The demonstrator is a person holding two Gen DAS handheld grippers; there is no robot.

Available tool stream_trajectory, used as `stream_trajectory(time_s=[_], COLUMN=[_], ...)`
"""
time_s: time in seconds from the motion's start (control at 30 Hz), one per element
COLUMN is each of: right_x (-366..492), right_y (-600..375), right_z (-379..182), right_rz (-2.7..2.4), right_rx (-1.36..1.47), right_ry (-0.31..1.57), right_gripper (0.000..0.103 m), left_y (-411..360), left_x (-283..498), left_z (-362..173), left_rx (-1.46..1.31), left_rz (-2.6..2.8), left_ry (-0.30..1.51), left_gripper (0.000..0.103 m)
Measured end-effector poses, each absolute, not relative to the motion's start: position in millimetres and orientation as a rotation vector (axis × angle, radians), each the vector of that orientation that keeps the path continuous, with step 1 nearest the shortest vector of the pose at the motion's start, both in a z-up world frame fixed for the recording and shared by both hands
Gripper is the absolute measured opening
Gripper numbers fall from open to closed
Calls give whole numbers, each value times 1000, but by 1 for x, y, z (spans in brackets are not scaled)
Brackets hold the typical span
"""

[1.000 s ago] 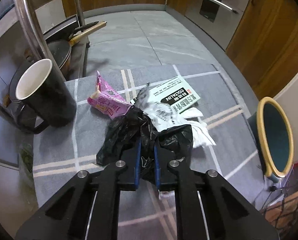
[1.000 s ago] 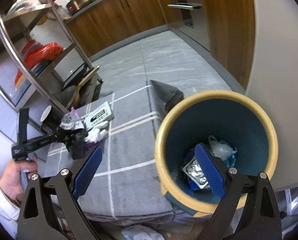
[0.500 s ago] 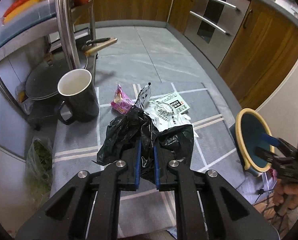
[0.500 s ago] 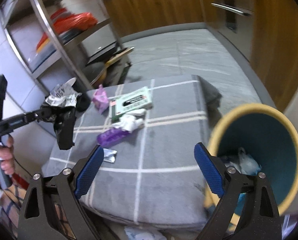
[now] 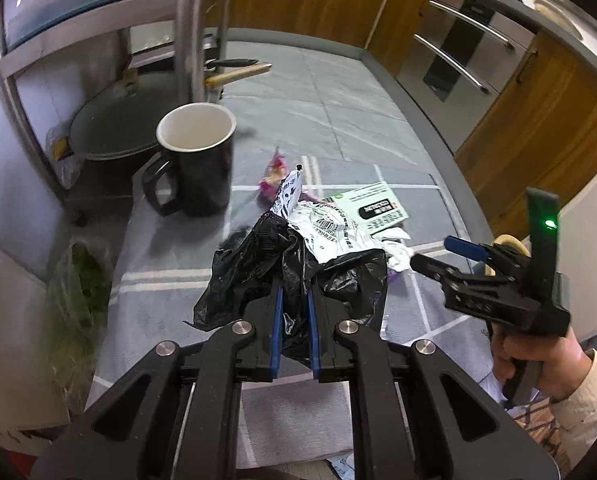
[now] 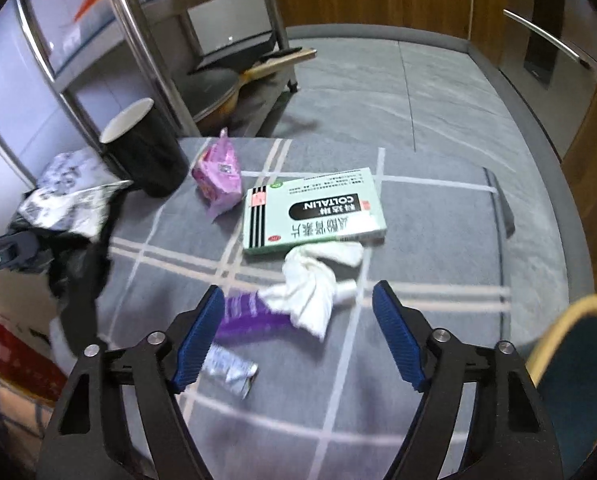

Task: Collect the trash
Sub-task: 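Grasp the black plastic bag with the left gripper while the right grasps the white tissue, then carry the black bag and white tissue over the teal bin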

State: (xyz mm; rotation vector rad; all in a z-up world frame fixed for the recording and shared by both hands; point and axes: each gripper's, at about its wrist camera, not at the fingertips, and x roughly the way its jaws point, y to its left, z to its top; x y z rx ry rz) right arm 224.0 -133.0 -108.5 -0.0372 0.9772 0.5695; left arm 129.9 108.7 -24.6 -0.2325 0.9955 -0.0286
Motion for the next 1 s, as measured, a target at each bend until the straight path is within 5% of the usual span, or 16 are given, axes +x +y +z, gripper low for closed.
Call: stream_trajectory(time_s=[0.2,0.47,1.0], right_x=[244,244,189], right_y=[-114,-116,-211], right_z=[-132,-146,-77], right_rz=[553,557,552], right_rx=[-104,-116,4], right_ry=[1034,1078,929], right_gripper=[61,20,18], left_y=[113,102,57], left_x=[131,136,142], left_z=[-26,-24,-2], left_rx=[-244,-228,-183], left_rz=[-28,-42,-128], left_ry=[992,984,932], left_gripper=[10,10,10])
